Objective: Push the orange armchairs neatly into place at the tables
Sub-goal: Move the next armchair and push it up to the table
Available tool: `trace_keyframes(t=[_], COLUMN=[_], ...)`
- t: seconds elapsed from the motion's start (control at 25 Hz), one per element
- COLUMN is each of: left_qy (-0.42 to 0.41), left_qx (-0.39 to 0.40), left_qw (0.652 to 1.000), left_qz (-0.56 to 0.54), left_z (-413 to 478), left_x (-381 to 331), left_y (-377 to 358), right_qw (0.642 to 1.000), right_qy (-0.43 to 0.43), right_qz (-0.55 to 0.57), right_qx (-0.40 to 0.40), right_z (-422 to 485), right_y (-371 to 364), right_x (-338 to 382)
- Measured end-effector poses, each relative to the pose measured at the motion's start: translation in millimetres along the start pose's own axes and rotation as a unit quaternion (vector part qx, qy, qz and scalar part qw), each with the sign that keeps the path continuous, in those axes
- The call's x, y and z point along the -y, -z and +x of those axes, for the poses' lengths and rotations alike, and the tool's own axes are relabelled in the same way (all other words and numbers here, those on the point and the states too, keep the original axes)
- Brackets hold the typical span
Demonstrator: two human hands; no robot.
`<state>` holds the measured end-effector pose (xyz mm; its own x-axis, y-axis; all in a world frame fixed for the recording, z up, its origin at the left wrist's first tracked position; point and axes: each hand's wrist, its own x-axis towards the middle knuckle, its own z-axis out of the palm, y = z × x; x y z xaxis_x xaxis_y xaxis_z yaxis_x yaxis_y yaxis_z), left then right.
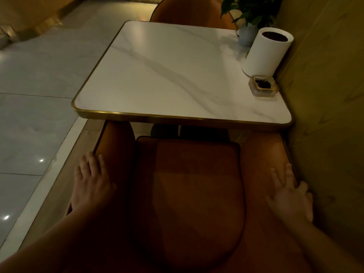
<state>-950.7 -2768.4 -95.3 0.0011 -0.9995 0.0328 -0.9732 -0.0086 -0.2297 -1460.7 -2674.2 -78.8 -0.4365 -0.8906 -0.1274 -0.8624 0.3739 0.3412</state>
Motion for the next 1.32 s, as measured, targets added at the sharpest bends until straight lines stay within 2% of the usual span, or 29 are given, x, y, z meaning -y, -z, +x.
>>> trace_keyframes(t=[0.16, 0.24, 0.44, 0.6, 0.72, 0.84, 1.08, 1.32], left_qy=[-0.08, -0.091, -0.087, -0.075, -0.053, -0.055, -0.055, -0.042], left_qx=[-0.018, -0.019, -0.012, 0.031, 0.094, 0.121, 0.092, 0.058], left_qw=[0.996, 0.995, 0.995, 0.997, 0.994, 0.991, 0.992, 0.991], left_qz=[0.026, 0.026, 0.039, 0.014, -0.006, -0.028, -0.066, -0.109], left_z=[3, 4, 5, 5, -4, -17, -44, -79], left_x=[8, 11, 9, 8, -3, -12, -1, 3], left_y=[-13, -15, -16, -1, 22, 47, 102, 183], right_qw=[0.998, 0.996, 0.995, 0.998, 0.998, 0.995, 0.987, 0.973], right_qy=[0.037, 0.057, 0.065, 0.054, 0.067, 0.097, 0.124, 0.149], right_qz=[0.008, 0.007, 0.0, 0.007, 0.009, 0.032, 0.101, 0.178], right_qx=[-0.055, -0.074, -0.076, -0.032, 0.003, 0.001, 0.029, -0.002], right_z=[7, 10, 11, 11, 4, -14, -56, -97], right_y=[-16, -23, -27, -17, 3, 31, 90, 176], right_x=[-4, -6, -8, -7, -3, 4, 8, 20])
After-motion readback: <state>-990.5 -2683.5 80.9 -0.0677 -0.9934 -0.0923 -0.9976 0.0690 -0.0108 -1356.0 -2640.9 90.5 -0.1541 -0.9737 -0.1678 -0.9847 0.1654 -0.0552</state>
